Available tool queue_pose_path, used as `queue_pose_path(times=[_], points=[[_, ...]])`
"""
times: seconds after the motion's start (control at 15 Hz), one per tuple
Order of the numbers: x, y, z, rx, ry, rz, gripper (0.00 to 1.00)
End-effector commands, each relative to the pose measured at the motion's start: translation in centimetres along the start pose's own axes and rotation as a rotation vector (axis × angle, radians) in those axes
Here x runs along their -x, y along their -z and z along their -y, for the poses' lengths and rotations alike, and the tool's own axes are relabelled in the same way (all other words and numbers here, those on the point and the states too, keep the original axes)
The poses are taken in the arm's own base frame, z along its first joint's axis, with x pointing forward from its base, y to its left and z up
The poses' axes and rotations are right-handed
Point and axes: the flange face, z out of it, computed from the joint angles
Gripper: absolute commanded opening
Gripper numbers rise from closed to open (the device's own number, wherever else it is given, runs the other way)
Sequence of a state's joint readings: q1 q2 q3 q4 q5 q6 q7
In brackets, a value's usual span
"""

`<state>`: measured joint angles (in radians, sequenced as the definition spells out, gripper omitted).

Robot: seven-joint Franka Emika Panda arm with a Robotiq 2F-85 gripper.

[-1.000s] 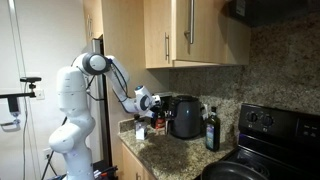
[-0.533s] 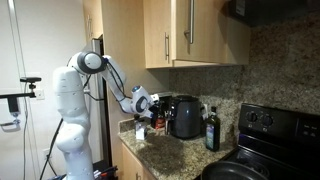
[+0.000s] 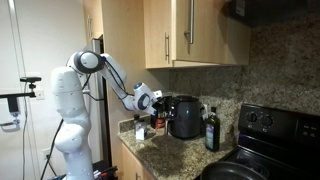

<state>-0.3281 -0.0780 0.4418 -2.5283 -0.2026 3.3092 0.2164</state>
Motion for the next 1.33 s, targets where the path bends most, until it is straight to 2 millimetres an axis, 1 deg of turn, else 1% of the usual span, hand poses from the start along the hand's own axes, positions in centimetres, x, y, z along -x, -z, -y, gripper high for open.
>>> queue_pose_path(times=[0.0,0.13,0.2,0.27,0.4,0.47,0.53,0.73,0.8,0.87,1.0,1.07,1.13,1.27], points=[[0.0,-0.1,0.0,-0.001,0.000,0.001,1.00],[0.1,-0.1,0.3,-0.006,0.003,0.003,1.00],[-0.3,-0.7,0.0,-0.001,0.007,0.027,1.00],[-0.7,-0.8,-0.6,0.007,0.007,0.021,1.00],[-1.5,-1.7,-1.4,0.010,-0.001,0.030,1.00],[-1.8,-2.6,-1.4,0.002,-0.005,0.044,1.00],[-0.9,-0.7,-0.8,0.010,-0.012,0.019,1.00],[-1.5,-1.9,-1.1,0.003,-0.022,0.031,1.00],[-1.6,-2.0,-1.1,0.000,-0.024,0.034,1.00],[-1.2,-2.6,-1.1,0.000,-0.013,0.063,1.00],[-0.7,-3.1,-0.7,-0.010,0.029,0.074,1.00],[-0.5,-3.4,0.0,-0.022,0.047,0.084,1.00],[-1.0,-2.6,-0.5,-0.012,0.008,0.058,1.00],[-0.7,-3.0,0.1,-0.022,0.027,0.068,1.00]])
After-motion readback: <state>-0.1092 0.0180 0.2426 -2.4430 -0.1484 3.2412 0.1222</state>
